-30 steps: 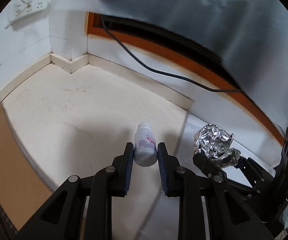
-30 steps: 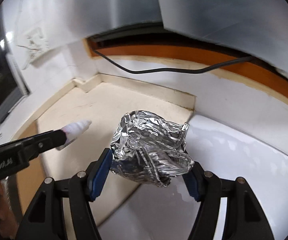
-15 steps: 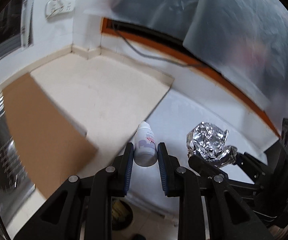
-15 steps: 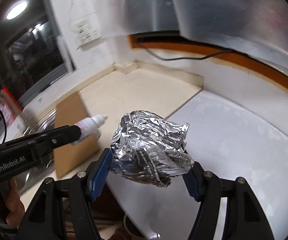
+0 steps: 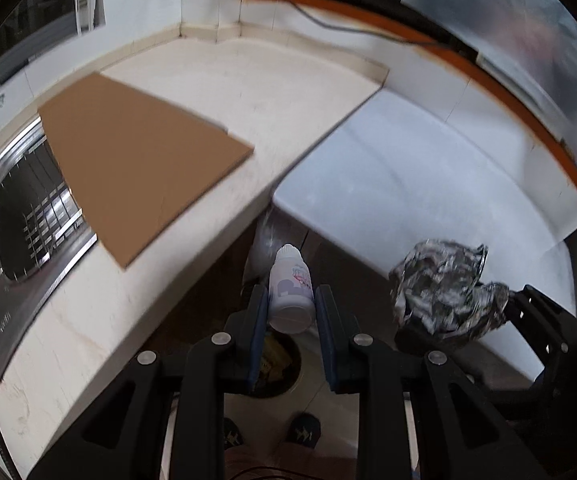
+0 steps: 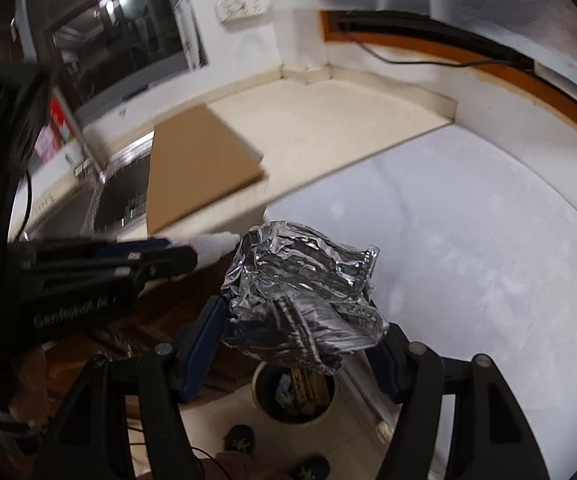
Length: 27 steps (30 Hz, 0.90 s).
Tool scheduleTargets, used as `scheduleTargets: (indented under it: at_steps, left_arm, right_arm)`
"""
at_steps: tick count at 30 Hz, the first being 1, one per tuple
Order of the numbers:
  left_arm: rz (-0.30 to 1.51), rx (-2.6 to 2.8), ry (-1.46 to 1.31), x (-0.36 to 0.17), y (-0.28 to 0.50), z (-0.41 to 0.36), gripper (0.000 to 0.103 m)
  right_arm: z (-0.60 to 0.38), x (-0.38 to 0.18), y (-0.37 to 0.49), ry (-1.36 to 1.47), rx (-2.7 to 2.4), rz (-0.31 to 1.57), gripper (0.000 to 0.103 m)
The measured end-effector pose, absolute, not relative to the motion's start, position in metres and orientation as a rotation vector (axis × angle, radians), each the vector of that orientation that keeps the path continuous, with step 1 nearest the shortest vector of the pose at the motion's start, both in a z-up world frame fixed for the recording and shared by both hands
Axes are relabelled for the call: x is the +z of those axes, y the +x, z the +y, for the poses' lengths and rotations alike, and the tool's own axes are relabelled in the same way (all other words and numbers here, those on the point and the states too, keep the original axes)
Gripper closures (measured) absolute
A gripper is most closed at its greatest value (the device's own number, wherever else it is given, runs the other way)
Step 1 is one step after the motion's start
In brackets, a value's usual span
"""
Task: Collect trash
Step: 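Carry the white bottle and foil ball down to the floor bin, then open the left gripper over the bin while the right releases the foil ball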
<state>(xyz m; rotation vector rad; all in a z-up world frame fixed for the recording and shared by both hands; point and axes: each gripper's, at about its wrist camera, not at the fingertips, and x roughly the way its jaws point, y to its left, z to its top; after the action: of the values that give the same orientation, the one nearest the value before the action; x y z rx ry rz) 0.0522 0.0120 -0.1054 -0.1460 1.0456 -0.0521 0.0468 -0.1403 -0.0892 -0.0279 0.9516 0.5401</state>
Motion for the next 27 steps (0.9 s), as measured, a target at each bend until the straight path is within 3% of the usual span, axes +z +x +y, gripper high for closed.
scheduleTargets:
  at_steps: [5,13,24,26,27]
  left_arm:
    - [1.098,-0.071,-0.117,-0.146,0.044,0.018,0.081]
    - [1.193,-0.121,-0.068,-0.24,0.038,0.023,0.081]
    - [1.247,-0.161,-0.003,-0.372,0.057,0.022,0.08]
    - [1.248,-0.161,0.008,-0.386,0.06,0.021,0.077]
    - [1.252,-0.158,0.015,-0.393,0.061,0.022,0.068]
  right_arm:
    - [-0.12,-0.132,0.026,-0.059,0.534,1.038,0.036]
    - [-0.106,-0.245,0.01,-0.011,0.445,1.221,0.036]
    - [-0.111,-0.391,0.019,0.111,0.367,1.311,0.036]
    - [-0.108,-0.411,0.024,0.116,0.369,1.326,0.035]
    - [-0.109,-0.421,0.026,0.125,0.367,1.333,0.035]
